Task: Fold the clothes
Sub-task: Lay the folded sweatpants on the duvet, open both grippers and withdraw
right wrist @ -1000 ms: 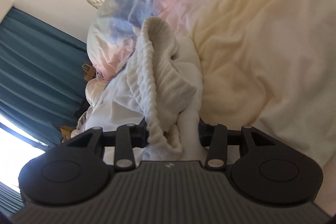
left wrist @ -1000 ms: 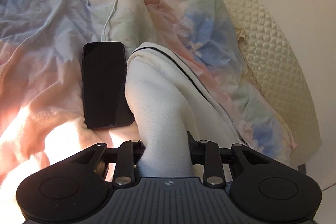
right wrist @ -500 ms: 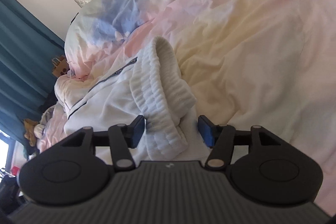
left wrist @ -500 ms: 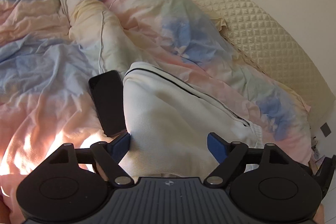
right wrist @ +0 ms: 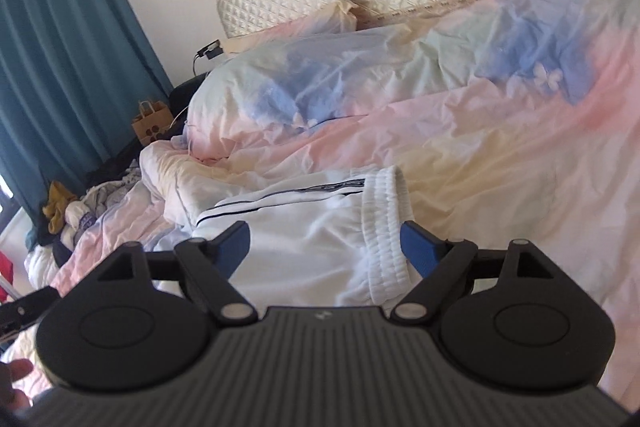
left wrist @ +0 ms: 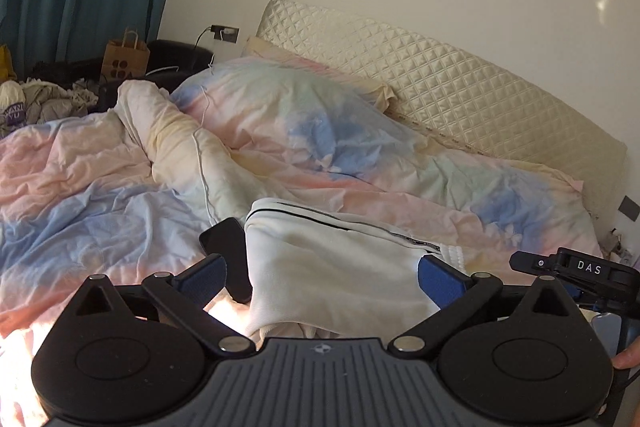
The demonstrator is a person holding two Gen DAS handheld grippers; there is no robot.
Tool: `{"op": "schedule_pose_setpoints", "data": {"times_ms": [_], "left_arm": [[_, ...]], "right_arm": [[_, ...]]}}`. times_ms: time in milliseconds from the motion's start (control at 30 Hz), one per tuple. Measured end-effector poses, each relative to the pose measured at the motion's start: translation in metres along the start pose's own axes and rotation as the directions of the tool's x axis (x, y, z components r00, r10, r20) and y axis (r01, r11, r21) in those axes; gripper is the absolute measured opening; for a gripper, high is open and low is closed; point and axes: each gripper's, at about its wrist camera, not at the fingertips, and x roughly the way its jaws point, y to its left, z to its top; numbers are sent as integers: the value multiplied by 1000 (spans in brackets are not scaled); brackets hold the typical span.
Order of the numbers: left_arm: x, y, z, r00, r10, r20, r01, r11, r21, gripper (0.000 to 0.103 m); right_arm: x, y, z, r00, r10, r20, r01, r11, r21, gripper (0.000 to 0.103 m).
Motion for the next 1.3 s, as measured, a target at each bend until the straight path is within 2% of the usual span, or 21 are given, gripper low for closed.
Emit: {"op": "schedule_pose_setpoints", "data": {"times_ms": [100, 200, 267, 367, 567, 700, 833, 1033, 1300], "left_arm": [[-28, -7, -6, 1000, 12, 22, -13, 999, 38, 103], [-50, -11, -16, 996, 62, 70, -65, 997, 51, 103], [-60, -10, -21, 995, 57, 85, -62, 996, 57, 103], [-71, -4, -26, 996, 43, 79, -47, 998, 47, 103], [-84, 10, -37, 993, 70, 92, -74, 996, 40, 103], [-91, 4, -39, 986, 114, 124, -125, 989, 77, 103], [-93, 1, -39, 989, 100, 113, -109, 991, 83, 103], [-92, 0, -39, 987, 116, 108, -126, 988, 87, 103], [-88, 4, -39, 990, 110, 93, -118, 989, 91, 103]], "right_arm": [[-20, 21, -5, 1000, 7, 9, -6, 998, -58, 84], [-38, 37, -16, 999, 6, 37, -3, 997, -74, 84], [-48, 47, -26, 998, -5, 60, 10, 996, -85, 84], [-57, 62, -41, 997, -12, 78, 22, 990, -136, 84], [-78, 89, -68, 992, 12, 129, 17, 976, -219, 84], [-89, 103, -77, 984, 36, 177, 12, 965, -264, 84], [-89, 109, -81, 986, -2, 165, 46, 963, -265, 84], [-83, 104, -85, 991, -59, 121, 86, 970, -228, 84], [-81, 102, -89, 991, -81, 111, 104, 969, -224, 84]]}}
